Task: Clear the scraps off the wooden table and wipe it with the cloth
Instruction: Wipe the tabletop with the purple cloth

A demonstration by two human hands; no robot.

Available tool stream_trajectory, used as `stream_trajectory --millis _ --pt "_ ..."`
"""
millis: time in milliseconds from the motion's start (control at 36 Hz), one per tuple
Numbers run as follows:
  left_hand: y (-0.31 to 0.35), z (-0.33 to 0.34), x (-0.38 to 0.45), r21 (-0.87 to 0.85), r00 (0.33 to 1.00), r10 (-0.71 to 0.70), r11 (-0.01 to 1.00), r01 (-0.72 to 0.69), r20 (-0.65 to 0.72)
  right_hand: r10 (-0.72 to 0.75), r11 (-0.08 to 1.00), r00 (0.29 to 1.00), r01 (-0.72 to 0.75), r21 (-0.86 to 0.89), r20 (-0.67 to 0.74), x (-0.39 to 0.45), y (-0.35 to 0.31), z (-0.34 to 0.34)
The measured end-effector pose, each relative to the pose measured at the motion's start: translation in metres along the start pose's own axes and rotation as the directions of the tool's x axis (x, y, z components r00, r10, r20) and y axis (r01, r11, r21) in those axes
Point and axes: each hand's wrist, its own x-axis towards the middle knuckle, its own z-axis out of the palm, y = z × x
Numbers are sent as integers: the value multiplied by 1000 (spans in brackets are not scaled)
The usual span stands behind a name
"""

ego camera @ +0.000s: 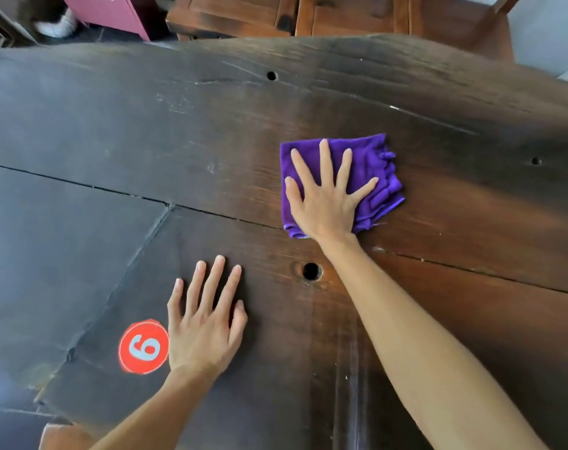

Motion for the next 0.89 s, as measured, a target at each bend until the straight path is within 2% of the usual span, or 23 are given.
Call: stream_trajectory --millis 333,639,778,889 --pt "-1 2 -3 -15 1000 24 1000 -24 6 -82 997 995 82 5 58 -165 -7 10" --pt "-7 1 -5 -35 998 47 998 -46 47 -117 993 971 112 34 210 -336 21 5" --pt "-9 5 -39 -29 999 -3 1000 5 54 -125 991 948 108 73 293 -422 45 0" --pt "-10 11 -79 -35 996 -75 996 77 46 -155 988 939 141 67 306 -482 71 -3"
